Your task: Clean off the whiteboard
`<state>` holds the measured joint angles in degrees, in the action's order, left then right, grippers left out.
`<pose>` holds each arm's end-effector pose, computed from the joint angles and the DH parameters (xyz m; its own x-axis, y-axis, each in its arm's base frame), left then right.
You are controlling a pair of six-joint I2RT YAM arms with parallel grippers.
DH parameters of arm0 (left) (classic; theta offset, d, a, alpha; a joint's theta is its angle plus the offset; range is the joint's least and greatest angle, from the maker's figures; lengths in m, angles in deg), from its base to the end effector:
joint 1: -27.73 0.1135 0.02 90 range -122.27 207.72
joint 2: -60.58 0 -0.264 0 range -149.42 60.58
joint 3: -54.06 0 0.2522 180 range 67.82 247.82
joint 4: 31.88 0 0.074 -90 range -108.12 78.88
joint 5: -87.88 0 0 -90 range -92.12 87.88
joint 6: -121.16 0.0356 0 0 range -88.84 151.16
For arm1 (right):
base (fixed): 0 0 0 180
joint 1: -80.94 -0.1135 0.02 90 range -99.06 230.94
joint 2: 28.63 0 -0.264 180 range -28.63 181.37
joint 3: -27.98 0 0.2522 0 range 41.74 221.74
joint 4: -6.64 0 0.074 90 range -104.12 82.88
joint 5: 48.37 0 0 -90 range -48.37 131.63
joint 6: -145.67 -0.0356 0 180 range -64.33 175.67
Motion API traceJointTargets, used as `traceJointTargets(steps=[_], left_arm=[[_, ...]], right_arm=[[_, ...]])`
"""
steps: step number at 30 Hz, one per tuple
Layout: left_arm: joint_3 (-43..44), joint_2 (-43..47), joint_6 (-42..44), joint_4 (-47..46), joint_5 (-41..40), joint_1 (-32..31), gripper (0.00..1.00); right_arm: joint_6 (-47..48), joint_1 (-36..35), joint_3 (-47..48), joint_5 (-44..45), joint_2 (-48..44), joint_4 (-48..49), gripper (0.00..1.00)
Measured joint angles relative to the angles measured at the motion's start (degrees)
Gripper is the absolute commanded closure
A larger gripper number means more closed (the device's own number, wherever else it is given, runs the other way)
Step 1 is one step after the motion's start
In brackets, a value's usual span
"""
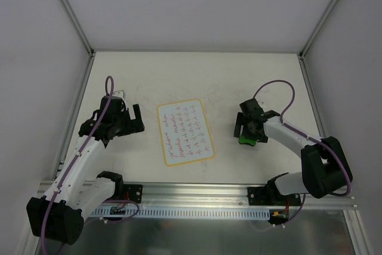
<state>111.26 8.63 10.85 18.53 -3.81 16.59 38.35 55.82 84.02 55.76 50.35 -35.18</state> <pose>0.1824 -0.0348 0.2668 -0.7124 -0.2133 -0.6685 -0.0795 0.9711 -0.2251 0.2283 0.0974 0.1762 -0.8763 -0.0920 -0.4728 -0.0592 0.9947 -0.0839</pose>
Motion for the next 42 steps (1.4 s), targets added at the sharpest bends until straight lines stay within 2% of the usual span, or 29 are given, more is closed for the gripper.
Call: traceJointTargets(steps=[6, 13, 16, 24, 34, 40, 42], left_arm=[[0.0, 0.0, 0.0, 0.0, 0.0, 0.0, 0.01], [0.0, 0.0, 0.0, 0.0, 0.0, 0.0, 0.01], [0.0, 0.0, 0.0, 0.0, 0.0, 0.0, 0.01], [0.0, 0.0, 0.0, 0.0, 0.0, 0.0, 0.01], [-0.1, -1.4, 0.0, 0.0, 0.3, 0.0, 0.01], [-0.1, -1.4, 0.0, 0.0, 0.3, 0.0, 0.01], [-0.1, -1.4, 0.0, 0.0, 0.3, 0.0, 0.01]], right_arm=[[-0.3, 0.0, 0.0, 0.0, 0.3, 0.4, 0.19], [-0.7, 0.0, -0.4, 0.0, 1.2, 0.8, 0.20], [-0.8, 0.0, -0.8, 0.0, 1.8, 0.8, 0.25], [-1.2, -0.1, -0.9, 0.1, 0.6, 0.8, 0.44], [-0.8, -1.5, -0.9, -0.2, -1.4, 0.9, 0.41], [0.5, -4.0, -0.7, -1.0, 2.0, 0.9, 0.36], [0.7, -4.3, -0.1, -1.1, 2.6, 0.8, 0.29]])
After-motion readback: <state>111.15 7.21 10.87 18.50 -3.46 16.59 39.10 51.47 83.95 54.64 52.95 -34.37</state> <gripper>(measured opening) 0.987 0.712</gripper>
